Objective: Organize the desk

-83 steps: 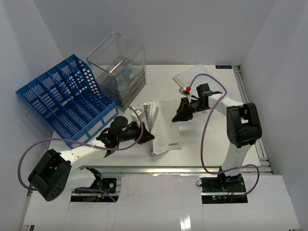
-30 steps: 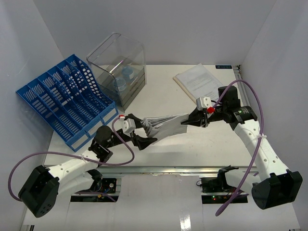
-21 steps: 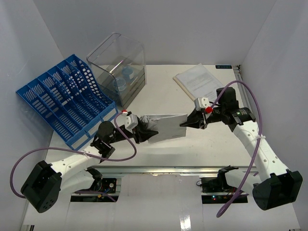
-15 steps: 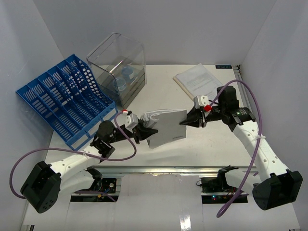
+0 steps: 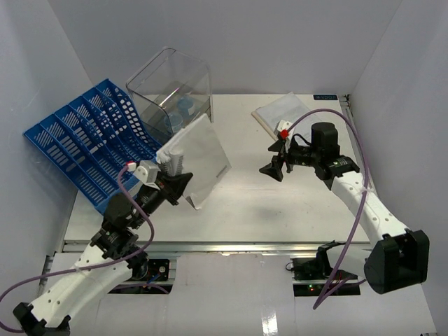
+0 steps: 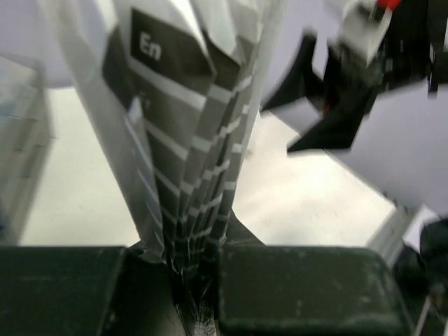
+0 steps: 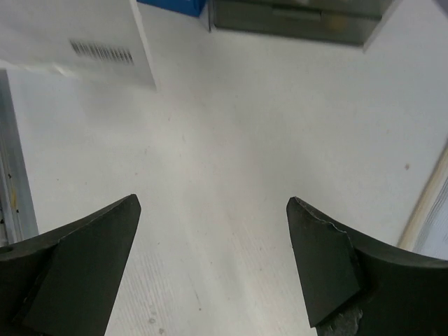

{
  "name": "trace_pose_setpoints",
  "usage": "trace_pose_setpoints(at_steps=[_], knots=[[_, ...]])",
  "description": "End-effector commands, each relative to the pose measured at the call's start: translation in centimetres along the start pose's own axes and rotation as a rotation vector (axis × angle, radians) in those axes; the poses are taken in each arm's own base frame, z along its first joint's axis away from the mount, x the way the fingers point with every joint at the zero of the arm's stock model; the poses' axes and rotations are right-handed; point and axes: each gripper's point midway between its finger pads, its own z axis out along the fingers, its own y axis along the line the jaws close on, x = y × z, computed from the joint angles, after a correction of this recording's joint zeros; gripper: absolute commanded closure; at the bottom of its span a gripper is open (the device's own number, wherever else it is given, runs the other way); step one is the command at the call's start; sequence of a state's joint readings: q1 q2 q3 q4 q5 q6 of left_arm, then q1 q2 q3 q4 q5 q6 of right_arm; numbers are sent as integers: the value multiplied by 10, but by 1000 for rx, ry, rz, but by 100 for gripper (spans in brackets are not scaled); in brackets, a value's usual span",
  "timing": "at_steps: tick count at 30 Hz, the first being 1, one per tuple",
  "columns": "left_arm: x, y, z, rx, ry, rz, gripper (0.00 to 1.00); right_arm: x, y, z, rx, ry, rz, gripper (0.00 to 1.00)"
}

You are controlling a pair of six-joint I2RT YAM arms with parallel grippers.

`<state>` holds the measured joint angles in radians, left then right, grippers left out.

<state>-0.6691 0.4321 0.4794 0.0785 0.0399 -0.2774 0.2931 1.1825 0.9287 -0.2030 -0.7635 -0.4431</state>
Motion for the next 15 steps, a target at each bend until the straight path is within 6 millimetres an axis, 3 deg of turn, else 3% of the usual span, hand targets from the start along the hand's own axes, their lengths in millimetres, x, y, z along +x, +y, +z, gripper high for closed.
trace_pose_setpoints(at_steps=[1,2,4,6,10,15], knots=[[-81,44,-29,-369,-121,-62,100,3,-8,4,55,-54,88,3],[-110,42,-35,-392,-176,-81,100,-5,-11,4,67,-94,57,3],[-148,47,-43,-476,-228,-103,100,-6,-9,2,79,-125,52,3],[-163,51,-38,-537,-212,-102,100,-3,-9,1,94,-125,57,4],[-235,49,-45,-627,-314,-132,100,8,-13,1,130,-100,77,4],[-267,81,-39,-917,-300,-9,100,16,-17,1,153,-83,99,4]])
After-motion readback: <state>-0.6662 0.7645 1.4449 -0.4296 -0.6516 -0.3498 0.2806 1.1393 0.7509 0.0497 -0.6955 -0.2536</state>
